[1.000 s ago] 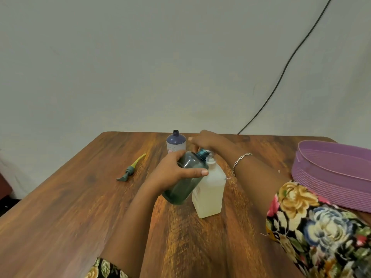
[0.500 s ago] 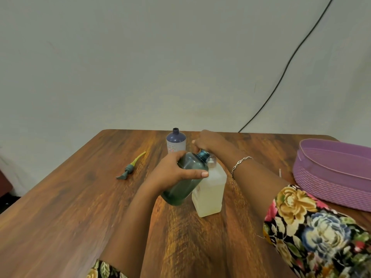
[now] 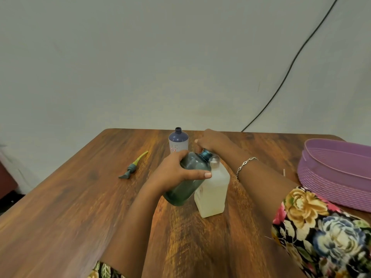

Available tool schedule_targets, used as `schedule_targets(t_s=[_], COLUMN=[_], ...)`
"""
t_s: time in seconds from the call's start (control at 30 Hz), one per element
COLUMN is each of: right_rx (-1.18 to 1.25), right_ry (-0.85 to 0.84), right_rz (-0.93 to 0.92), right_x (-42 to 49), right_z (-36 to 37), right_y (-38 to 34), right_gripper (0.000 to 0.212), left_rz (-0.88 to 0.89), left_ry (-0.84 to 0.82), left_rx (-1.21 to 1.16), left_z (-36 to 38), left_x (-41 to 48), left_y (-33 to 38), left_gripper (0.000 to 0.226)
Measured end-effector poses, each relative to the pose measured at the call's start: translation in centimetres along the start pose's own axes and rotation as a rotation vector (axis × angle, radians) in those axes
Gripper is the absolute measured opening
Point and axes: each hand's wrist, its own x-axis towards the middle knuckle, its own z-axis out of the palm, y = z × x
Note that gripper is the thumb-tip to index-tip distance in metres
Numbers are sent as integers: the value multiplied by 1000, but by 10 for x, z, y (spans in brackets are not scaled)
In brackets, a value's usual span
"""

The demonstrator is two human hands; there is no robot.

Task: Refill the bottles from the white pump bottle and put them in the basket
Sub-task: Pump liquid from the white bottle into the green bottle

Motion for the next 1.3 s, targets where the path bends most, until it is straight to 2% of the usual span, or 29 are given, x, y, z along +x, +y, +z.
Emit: schedule_targets(t_s=[0.17, 0.37, 0.5, 0.73, 0.93, 1.13, 1.3], right_rx=[64, 183, 66, 11, 201, 32, -29], right_ry=[-15, -100, -58, -31, -92, -16, 29], right_rz=[-56, -63, -28, -4, -75, -35, -45], right_x=[-1, -12, -5, -3, -13, -6, -1], right_z=[-3, -15, -10, -1, -18, -4, 4], right_y=[-3, -8, -7, -2, -8, -3, -4], right_gripper=[40, 34, 22, 24, 22, 13, 13], left_rz=[-6, 4, 22, 18, 23, 26, 1], left_ry=[12, 30, 15, 3, 15, -3, 23], left_rx=[-31, -27, -41, -42, -36, 19, 29], left_z=[0, -3, -3, 2, -4, -1, 0], left_x=[1, -1, -1, 1, 2, -2, -2], left_y=[-1, 4, 4, 0, 7, 4, -1], left_gripper=[74, 67, 67, 70, 74, 68, 79])
